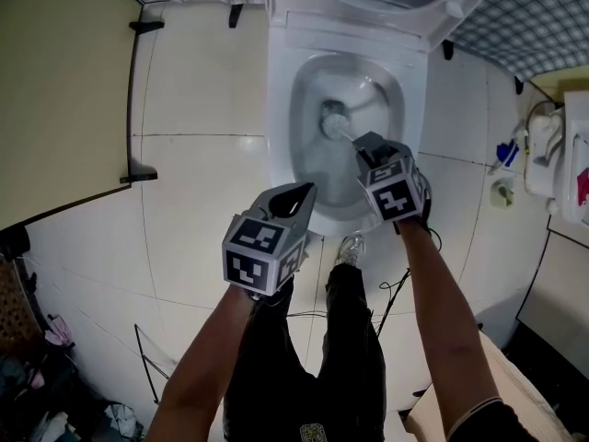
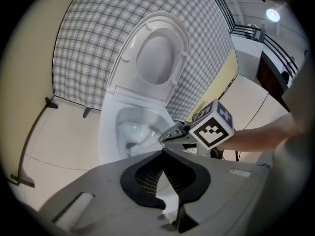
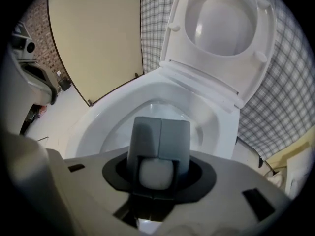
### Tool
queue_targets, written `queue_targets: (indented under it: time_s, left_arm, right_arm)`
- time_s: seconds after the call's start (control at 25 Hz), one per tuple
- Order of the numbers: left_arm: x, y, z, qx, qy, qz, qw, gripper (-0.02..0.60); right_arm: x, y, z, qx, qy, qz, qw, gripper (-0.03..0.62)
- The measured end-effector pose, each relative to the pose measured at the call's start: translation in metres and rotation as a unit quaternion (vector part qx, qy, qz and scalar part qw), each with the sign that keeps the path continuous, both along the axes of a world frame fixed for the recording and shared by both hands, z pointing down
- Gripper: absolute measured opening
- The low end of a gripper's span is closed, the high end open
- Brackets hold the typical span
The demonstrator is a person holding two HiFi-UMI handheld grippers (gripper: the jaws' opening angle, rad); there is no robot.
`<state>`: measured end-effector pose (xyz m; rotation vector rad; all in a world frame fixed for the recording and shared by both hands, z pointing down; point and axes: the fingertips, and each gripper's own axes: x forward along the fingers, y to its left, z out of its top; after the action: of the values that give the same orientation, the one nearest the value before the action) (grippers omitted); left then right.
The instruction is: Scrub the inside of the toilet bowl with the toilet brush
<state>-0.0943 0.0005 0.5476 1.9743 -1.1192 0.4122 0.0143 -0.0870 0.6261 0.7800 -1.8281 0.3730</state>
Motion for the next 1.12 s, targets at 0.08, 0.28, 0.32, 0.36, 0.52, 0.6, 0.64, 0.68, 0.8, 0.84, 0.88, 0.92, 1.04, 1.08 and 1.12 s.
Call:
queue_targets:
  time_s: [0.08,0.28,0.32,0.36,0.52,0.6,0.64,0.68,0.8,0.84,0.88,0.92,1.04,1.08,1.12]
  left_arm:
    - [-0.002,0.002,0.0,-0.001,-0.001,-0.002,1.0,0.006]
    - [0.014,0.004,-0.01,0.0,0.011,0.001,0.9999,0.006]
    - [0.018,0.003,-0.012,0.001,0.014,0.004,0.9999,0.006]
    - [0.022,0.003,-0.013,0.001,0.015,0.007,0.9999,0.006]
    - [0.027,0.001,-0.012,-0.001,0.018,0.007,0.9998,0.006]
    - [0.025,0.003,-0.008,-0.004,0.018,0.006,0.9998,0.006]
    - [0.023,0.003,-0.006,-0.005,0.017,0.006,0.9998,0.006]
    - [0.021,0.002,-0.004,-0.005,0.017,0.006,0.9998,0.006]
    - [0.016,0.0,0.002,-0.006,0.016,0.004,0.9998,0.006]
    - [0.015,0.0,0.004,-0.008,0.017,0.003,0.9998,0.006]
    - [0.015,0.0,0.005,-0.009,0.017,0.002,0.9998,0.006]
    - [0.015,0.0,0.006,-0.009,0.017,0.002,0.9998,0.006]
    - [0.012,-0.002,0.006,-0.008,0.017,0.001,0.9998,0.006]
    - [0.01,-0.003,0.006,-0.007,0.016,0.0,0.9998,0.006]
    - [0.007,-0.003,0.006,-0.007,0.015,-0.001,0.9999,0.006]
  right_arm:
    - [0.0,0.006,-0.02,0.013,-0.004,-0.01,1.0,0.179]
    - [0.024,0.029,-0.057,0.02,0.015,-0.032,0.999,0.179]
    - [0.028,0.031,-0.058,0.018,0.019,-0.031,0.999,0.179]
    - [0.031,0.031,-0.055,0.014,0.02,-0.029,0.999,0.179]
    - [0.032,0.019,-0.032,0.007,0.037,-0.031,0.999,0.176]
    - [0.035,0.014,-0.018,-0.001,0.048,-0.027,0.998,0.17]
    - [0.036,0.012,-0.013,-0.006,0.047,-0.02,0.999,0.17]
    - [0.035,0.01,-0.01,-0.009,0.043,-0.014,0.999,0.17]
    - [0.03,0.002,0.0,-0.012,0.038,-0.013,0.999,0.17]
    - [0.028,0.001,0.004,-0.014,0.038,-0.015,0.999,0.17]
    - [0.027,0.0,0.008,-0.018,0.038,-0.014,0.999,0.17]
    - [0.026,-0.002,0.011,-0.02,0.038,-0.012,0.999,0.17]
    - [0.023,-0.009,0.01,-0.017,0.034,-0.009,0.999,0.17]
    - [0.022,-0.011,0.006,-0.012,0.033,-0.011,0.999,0.17]
    - [0.021,-0.011,-0.001,-0.006,0.033,-0.014,0.999,0.17]
